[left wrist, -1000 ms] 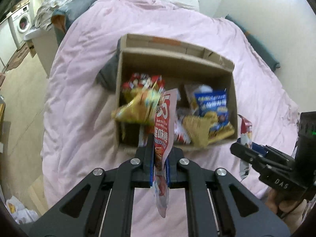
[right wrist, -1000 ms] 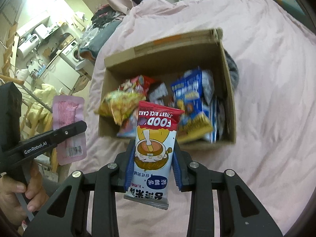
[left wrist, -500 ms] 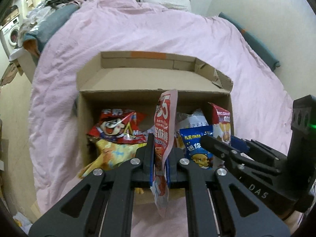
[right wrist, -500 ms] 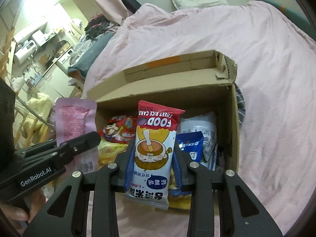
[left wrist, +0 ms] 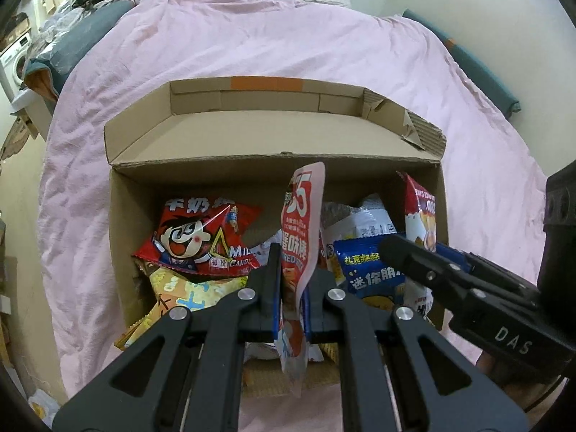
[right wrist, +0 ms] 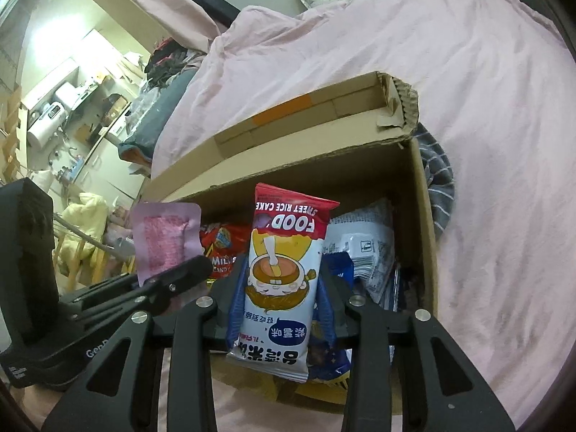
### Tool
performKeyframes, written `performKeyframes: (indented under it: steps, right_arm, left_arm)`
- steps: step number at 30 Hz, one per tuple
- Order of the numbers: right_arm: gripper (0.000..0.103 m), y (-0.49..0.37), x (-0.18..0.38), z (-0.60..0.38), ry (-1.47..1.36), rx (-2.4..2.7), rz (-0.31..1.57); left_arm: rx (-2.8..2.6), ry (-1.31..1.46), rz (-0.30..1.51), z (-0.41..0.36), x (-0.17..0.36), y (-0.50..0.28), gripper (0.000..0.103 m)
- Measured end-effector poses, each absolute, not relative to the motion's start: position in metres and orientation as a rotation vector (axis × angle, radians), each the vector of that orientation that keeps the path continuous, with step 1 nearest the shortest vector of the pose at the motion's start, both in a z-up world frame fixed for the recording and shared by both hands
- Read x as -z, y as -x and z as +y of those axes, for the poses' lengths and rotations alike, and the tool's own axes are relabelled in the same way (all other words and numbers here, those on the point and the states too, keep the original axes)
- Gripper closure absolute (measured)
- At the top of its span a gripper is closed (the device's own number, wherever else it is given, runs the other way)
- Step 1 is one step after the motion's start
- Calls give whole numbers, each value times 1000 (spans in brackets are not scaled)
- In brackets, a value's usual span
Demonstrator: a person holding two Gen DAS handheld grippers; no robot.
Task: Organize snacks
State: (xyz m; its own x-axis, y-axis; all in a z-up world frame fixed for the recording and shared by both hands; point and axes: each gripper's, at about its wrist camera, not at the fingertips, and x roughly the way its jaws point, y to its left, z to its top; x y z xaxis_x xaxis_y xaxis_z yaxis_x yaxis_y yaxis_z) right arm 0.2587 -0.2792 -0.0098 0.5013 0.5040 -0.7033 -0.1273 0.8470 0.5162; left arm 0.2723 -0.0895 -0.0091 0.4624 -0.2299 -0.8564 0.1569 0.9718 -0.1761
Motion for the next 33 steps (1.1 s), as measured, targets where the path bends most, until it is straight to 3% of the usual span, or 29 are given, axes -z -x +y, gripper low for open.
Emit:
performKeyframes:
  steps: [5,7,8,9,14,22,25,28,33]
  right_arm:
    - [63,-261,9,-279,-444,-414,974]
    - [55,-261,6,-279,-443,-423,958]
    - [49,-259,4,-280,-443,-424,947]
    - [43,-259,3,-281,-444,-421,937]
    - [17,-257,-1,-292,-468,-380,905]
    - [1,-240,-21,-301,-449,-340,817]
    - [0,-226,-33,-298,-398,-307,772]
    - [0,-215,-42,-292,-353,-295,750]
    - [0,-189,-60,-278,-261,-273,708]
  left_arm:
    - [209,42,1053,-89,6,-268,94]
    - [203,40,1050,-89,4,-266,80]
    - [202,45,1042,-88,2,-265,61]
    - [193,46,1031,-87,0,-263,49]
    - [133,43,1002,-78,-6,-257,21]
    - [32,-31,938,-65,-14,-237,21]
    - [15,-25,920,-58,-17,-227,17]
    - [-1,6,897,-47,-22,-216,5]
    - [-15,44,841,-27,-35,-192,1]
